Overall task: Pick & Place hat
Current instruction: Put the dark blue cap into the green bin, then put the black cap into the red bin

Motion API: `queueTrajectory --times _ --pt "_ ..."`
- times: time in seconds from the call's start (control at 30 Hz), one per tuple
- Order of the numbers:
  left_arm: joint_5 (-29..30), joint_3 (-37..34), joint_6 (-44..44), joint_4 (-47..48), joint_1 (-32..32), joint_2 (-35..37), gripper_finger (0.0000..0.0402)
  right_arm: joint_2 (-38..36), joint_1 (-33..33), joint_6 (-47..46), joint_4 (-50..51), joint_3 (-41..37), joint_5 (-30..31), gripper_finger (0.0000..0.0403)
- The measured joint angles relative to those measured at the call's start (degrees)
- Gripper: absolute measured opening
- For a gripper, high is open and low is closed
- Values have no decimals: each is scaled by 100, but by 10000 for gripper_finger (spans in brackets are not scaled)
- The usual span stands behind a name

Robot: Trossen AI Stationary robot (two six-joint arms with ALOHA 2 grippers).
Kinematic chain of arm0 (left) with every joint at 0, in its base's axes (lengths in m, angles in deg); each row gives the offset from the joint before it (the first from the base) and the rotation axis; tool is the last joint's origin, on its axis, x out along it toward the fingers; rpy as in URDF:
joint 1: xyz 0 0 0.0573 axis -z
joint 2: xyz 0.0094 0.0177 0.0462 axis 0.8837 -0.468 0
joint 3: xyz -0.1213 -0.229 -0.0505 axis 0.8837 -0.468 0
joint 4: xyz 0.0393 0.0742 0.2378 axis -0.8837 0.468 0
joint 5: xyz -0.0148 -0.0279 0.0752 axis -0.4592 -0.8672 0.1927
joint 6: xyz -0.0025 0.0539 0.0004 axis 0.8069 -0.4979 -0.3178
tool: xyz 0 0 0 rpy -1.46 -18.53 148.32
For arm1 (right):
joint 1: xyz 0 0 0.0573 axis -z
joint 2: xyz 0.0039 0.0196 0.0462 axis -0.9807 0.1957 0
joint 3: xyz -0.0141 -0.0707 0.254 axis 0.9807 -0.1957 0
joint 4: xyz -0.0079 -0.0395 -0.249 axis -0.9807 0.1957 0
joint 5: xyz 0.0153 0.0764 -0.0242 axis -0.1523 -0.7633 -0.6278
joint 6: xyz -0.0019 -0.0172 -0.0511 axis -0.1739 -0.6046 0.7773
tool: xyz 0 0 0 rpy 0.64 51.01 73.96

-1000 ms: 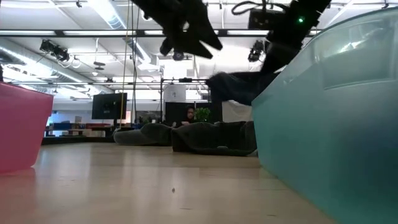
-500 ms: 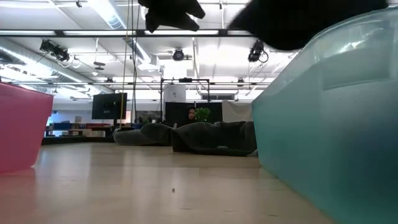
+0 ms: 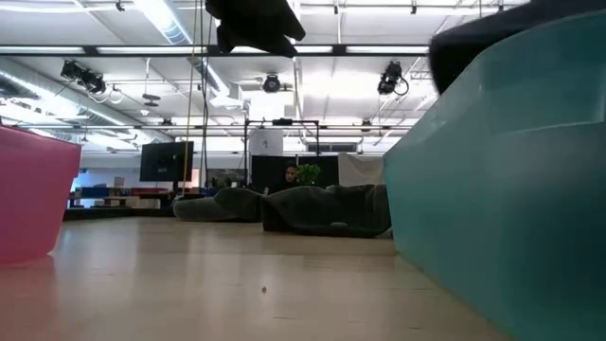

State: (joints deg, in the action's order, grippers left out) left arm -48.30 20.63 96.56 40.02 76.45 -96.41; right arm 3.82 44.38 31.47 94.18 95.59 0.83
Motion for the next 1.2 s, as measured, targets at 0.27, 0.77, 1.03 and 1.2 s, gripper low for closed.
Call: queueTrajectory --times 0.27,0.77,1.03,1.2 --pt "0 0 1 6 -2 0 179 528 -35 774 -413 -430 -258 1" --pt "0 0 1 79 -2 -7 179 853 -53 -1523 -93 117 -21 114" --pt "0 0 -1 90 -12 -7 179 849 -53 -2597 1606 1273 -18 147" --pt "1 -1 -534 186 -172 -7 179 836 -56 -3504 2333 1918 562 141"
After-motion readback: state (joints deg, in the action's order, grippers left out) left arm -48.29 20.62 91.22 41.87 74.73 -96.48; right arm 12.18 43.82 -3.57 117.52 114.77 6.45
